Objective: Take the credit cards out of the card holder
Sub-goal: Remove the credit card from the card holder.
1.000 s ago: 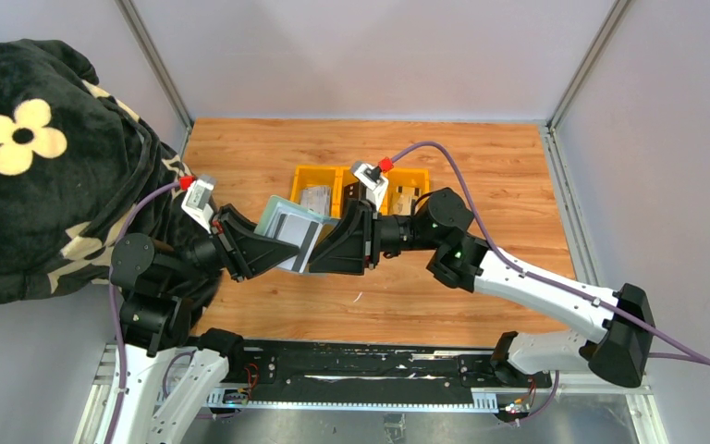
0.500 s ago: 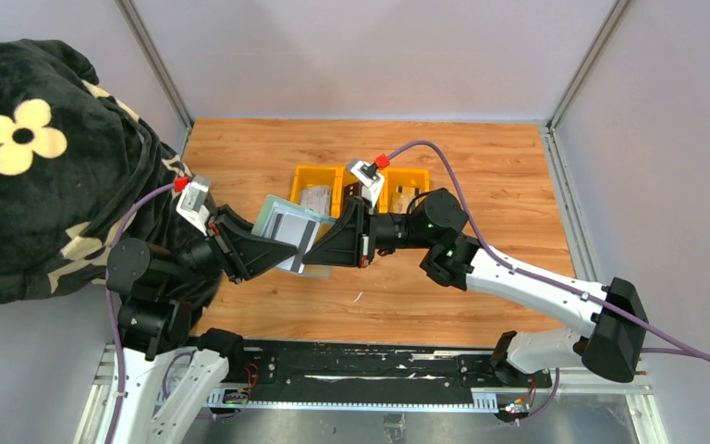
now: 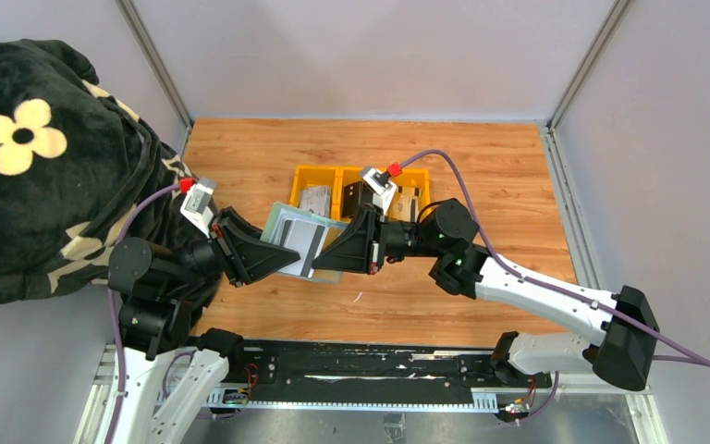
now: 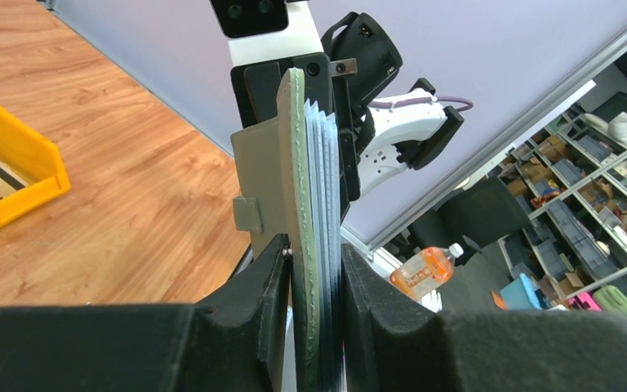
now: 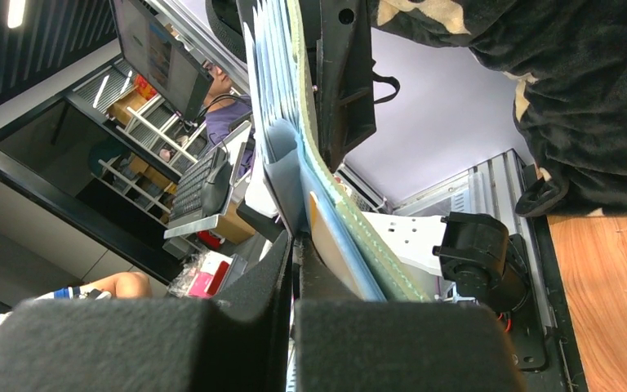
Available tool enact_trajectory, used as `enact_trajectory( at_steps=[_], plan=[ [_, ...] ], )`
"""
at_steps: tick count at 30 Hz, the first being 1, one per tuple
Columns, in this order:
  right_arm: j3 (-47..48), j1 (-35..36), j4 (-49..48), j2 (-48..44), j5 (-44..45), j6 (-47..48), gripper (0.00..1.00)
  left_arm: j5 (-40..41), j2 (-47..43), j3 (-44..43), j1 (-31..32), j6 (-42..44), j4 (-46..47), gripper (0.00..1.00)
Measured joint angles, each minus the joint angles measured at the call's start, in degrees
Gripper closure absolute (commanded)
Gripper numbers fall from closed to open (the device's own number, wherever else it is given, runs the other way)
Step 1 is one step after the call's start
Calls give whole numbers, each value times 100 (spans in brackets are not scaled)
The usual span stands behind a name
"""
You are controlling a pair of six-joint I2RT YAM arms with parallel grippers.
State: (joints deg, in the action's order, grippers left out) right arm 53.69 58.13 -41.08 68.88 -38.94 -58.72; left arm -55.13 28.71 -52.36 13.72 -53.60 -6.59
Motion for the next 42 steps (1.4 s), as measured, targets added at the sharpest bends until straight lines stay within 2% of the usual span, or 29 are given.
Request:
enact_trajectory(
  at_steps=[4, 14, 15, 16, 18, 20, 24, 29, 37, 39, 40, 42],
  plan=[
    [-9, -2, 17, -37, 2, 17, 100, 2, 0, -4, 2, -2, 0, 79],
    [-168, -4, 28, -254, 2, 61, 100, 11, 4, -107, 2, -2, 4, 77],
    [-190, -4, 28, -282, 2, 61, 93, 7, 4, -122, 2, -2, 4, 77],
    [-192, -4, 26, -291, 2, 59, 82, 7, 4, -131, 2, -2, 4, 77],
    [-192, -4, 20, -286, 4, 13, 68, 13, 4, -133, 2, 0, 7, 77],
    [-190, -2, -31, -264, 2, -17, 61, 26, 7, -133, 2, 4, 2, 77],
    [-177, -2, -280, -177, -4, -136, 56, 96, 7, -133, 0, 44, 0, 77],
    [-33, -2, -442, -7, -2, -219, 58, 157, 7, -133, -2, 98, -11, 77],
    [127, -4, -680, 254, -7, -393, 70, 251, -72, -129, -2, 223, -136, 76],
    [129, -4, -820, 332, -13, -487, 74, 297, -125, -129, -4, 267, -162, 68],
    [129, -4, -911, 380, -28, -551, 78, 317, -151, -129, -9, 282, -173, 61],
    [133, -4, -1084, 490, -26, -675, 88, 317, -190, -122, -9, 317, -170, 54]
  ],
)
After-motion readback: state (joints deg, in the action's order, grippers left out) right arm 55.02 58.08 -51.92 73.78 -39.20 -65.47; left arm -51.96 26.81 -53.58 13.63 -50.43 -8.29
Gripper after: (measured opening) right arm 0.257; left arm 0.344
